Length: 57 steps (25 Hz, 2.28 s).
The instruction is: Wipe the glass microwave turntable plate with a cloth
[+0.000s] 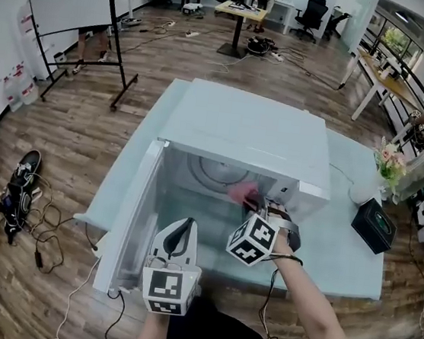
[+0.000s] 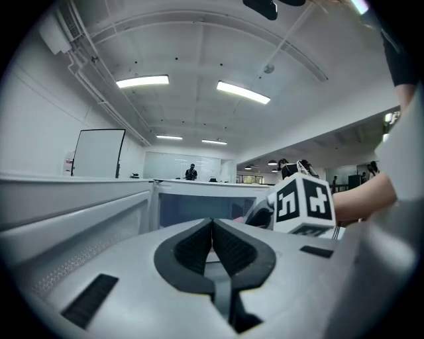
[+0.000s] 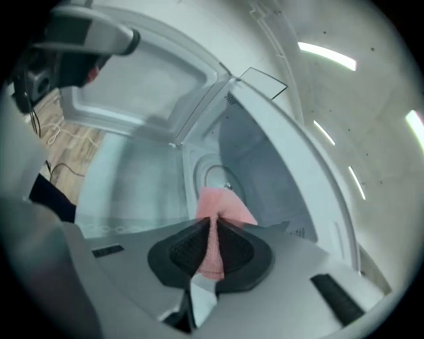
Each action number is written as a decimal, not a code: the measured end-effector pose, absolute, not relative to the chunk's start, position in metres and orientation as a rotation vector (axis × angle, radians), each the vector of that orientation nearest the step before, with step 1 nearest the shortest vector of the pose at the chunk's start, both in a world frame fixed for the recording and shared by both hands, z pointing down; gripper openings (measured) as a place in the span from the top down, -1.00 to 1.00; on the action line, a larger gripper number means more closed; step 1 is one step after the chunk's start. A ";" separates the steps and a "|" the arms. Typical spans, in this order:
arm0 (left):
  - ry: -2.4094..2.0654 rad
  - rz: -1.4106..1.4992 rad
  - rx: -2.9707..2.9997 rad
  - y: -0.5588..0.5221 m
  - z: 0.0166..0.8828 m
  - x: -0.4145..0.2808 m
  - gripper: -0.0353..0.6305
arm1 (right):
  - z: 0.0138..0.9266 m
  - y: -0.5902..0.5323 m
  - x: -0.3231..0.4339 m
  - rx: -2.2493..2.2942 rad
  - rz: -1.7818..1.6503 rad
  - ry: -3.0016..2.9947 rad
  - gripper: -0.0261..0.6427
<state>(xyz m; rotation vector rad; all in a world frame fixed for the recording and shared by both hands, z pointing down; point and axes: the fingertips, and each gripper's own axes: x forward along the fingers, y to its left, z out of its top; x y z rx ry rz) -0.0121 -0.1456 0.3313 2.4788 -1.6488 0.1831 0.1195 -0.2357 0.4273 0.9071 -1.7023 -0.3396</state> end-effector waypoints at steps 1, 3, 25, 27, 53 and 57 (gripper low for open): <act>-1.640 0.187 2.484 -0.147 0.328 -0.009 0.88 | 0.417 -0.230 0.123 0.936 -0.323 -1.740 0.89; -1.614 0.196 2.497 -0.147 0.324 0.000 0.88 | 0.399 -0.215 0.129 0.982 -0.304 -1.813 0.89; -1.179 0.255 2.808 -0.076 0.285 0.101 0.88 | 0.269 -0.028 0.298 2.100 0.263 -2.504 0.89; -1.162 0.254 2.815 -0.070 0.289 0.102 0.88 | 0.282 -0.018 0.306 2.183 0.357 -2.523 0.89; -1.162 0.219 2.754 -0.035 0.315 0.104 0.88 | 0.318 -0.004 0.278 2.031 0.242 -2.340 0.89; -1.162 0.221 2.753 -0.036 0.314 0.104 0.88 | 0.319 -0.004 0.277 2.023 0.246 -2.338 0.89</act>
